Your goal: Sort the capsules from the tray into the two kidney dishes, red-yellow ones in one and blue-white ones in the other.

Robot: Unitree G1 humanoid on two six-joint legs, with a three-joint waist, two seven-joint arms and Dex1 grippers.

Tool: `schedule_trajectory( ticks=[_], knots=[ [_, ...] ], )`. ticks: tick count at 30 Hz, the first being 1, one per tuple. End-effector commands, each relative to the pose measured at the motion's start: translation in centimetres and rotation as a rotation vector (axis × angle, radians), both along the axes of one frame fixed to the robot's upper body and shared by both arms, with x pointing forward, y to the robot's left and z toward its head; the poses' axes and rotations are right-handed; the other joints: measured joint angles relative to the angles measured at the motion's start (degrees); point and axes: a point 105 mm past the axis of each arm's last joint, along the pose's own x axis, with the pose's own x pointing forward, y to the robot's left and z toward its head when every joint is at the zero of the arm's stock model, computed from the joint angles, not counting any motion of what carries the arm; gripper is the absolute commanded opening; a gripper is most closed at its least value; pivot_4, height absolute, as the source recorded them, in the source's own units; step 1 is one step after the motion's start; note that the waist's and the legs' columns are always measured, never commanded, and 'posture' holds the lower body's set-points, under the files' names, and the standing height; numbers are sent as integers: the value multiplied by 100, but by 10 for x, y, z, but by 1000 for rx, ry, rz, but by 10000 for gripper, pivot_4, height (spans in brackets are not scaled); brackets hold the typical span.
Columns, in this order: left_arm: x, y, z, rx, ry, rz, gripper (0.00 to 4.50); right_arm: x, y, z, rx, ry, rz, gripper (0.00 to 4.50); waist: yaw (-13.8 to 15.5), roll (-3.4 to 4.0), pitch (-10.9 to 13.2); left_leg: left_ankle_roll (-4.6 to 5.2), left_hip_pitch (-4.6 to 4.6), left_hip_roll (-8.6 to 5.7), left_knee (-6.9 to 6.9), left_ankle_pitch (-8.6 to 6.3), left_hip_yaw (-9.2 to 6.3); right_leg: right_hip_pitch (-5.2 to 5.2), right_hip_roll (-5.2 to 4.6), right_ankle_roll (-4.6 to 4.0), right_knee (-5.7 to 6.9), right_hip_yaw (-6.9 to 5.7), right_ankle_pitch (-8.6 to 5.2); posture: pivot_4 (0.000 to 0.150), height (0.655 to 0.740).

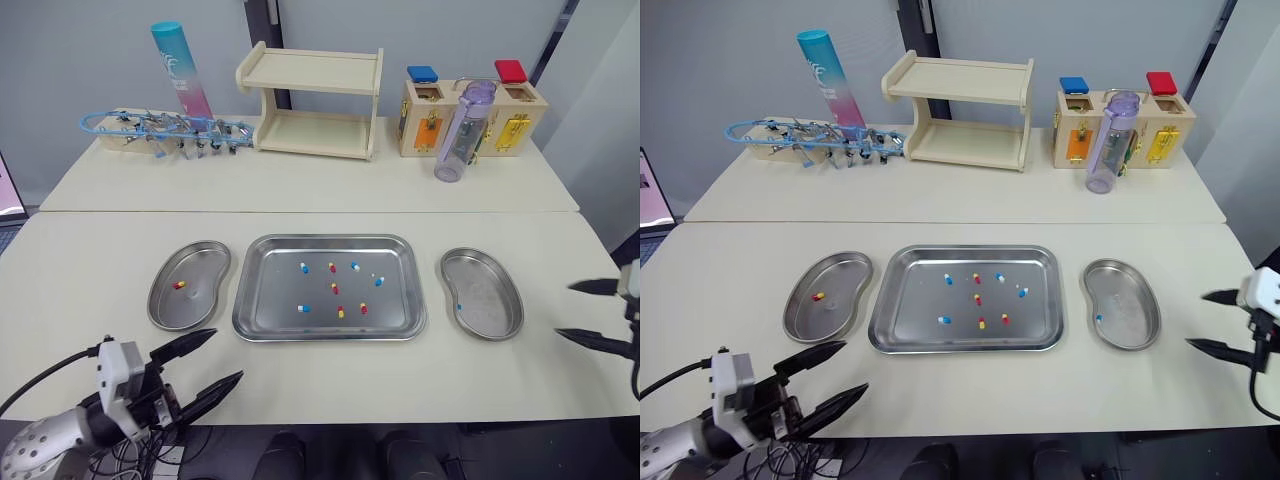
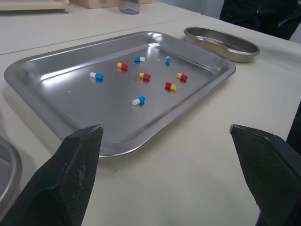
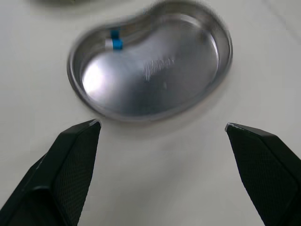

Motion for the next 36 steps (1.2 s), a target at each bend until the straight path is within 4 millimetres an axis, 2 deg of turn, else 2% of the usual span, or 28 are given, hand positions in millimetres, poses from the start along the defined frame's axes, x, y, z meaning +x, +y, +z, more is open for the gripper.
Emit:
schedule_trajectory(
  ticks=[1,5,11,16,19,26,36],
  knots=[
    [0,1,4,1,-42,16,44638,0,54,24,105,-45,131,45000,7,0,0,0,0,0,0,0,0,0,0,0,0,0,0,1500,7400],
    [-2,0,7,-19,-59,12,44638,6,117,20,149,-20,217,45000,33,-7,2,0,-6,-1,0,0,-7,-2,0,0,-4,-4,0,1500,7400],
    [-5,1,2,-27,-54,-4,44638,20,182,6,158,1,318,45000,52,-12,1,0,-6,-1,0,0,-8,-3,0,1,-6,-4,1,1500,7400],
    [-5,-1,-3,-29,-49,-20,45000,26,226,-17,109,-2,414,28699,82,-22,-4,0,-7,-1,-1,0,-12,-5,-1,1,-9,-7,2,1500,7400],
    [-3,-3,-5,-31,-52,-24,45000,32,251,-28,77,-15,452,28699,76,-28,-7,0,-3,0,-2,0,-15,-5,0,-1,-7,-9,3,1500,7400],
    [-5,-12,-4,-52,-45,-78,45000,42,295,-40,58,3,475,28699,44,-37,-13,0,-1,1,-4,0,-22,-7,2,-4,-4,-13,6,1500,7400],
    [-2,-13,-2,-52,-62,-86,45000,62,320,-58,14,-9,456,28699,33,-62,-30,0,14,1,-11,0,-28,-18,4,-6,-6,-18,7,1500,7400]
  ],
)
